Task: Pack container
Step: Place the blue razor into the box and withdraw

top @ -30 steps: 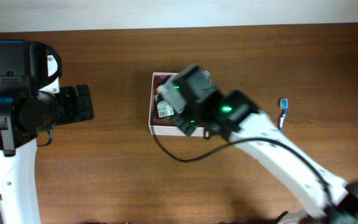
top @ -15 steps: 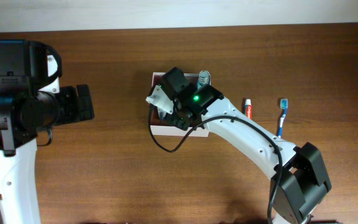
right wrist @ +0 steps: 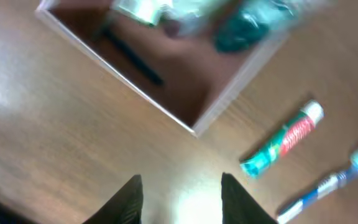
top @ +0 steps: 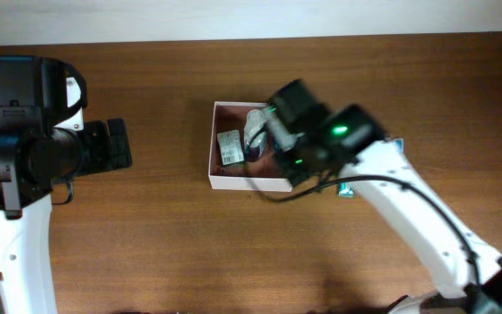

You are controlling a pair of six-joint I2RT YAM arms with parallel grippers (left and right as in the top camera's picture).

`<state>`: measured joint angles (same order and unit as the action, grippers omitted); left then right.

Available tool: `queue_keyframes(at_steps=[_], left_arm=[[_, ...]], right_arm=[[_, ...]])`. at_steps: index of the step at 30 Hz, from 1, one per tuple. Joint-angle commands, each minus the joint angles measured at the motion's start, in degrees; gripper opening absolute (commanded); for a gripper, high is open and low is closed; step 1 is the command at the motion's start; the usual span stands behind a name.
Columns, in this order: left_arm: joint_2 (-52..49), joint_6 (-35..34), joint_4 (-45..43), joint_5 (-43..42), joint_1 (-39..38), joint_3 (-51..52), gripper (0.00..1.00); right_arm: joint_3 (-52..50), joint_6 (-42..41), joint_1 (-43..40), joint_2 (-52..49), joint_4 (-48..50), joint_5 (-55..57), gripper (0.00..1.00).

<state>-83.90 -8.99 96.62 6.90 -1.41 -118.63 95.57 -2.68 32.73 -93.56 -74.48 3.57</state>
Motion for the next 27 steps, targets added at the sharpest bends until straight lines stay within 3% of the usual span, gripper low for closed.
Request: queue_keyframes(at_steps=[1,5,16,22,27], left_arm=[[-0.02,0.52,-0.09,0.00,0.09,0.09,1.00],[-0.02,0.52,-0.09,0.00,0.09,0.09,1.00],[-0.02,0.52,-0.09,0.00,0.09,0.09,1.00],[-0.02,0.52,-0.09,0.00,0.09,0.09,1.00],[-0.02,0.52,-0.09,0.00,0.09,0.09,1.00]], right_arm=[[-1.38,-11.74,-7.21,-0.35,-0.11,0.11,0.45],[-8.22,-17.42,-16.28,-0.46,6.19,0.07,0.61],[-23.91,-17.31,-27.21,-7.32,25.24,-4.22,0.63],[-24.00,-15.56,-27.12,-14.10,30.75,-4.22,0.62],[-24.00,-15.61,-27.19,-17.53,32.96,-3.76,0.44]])
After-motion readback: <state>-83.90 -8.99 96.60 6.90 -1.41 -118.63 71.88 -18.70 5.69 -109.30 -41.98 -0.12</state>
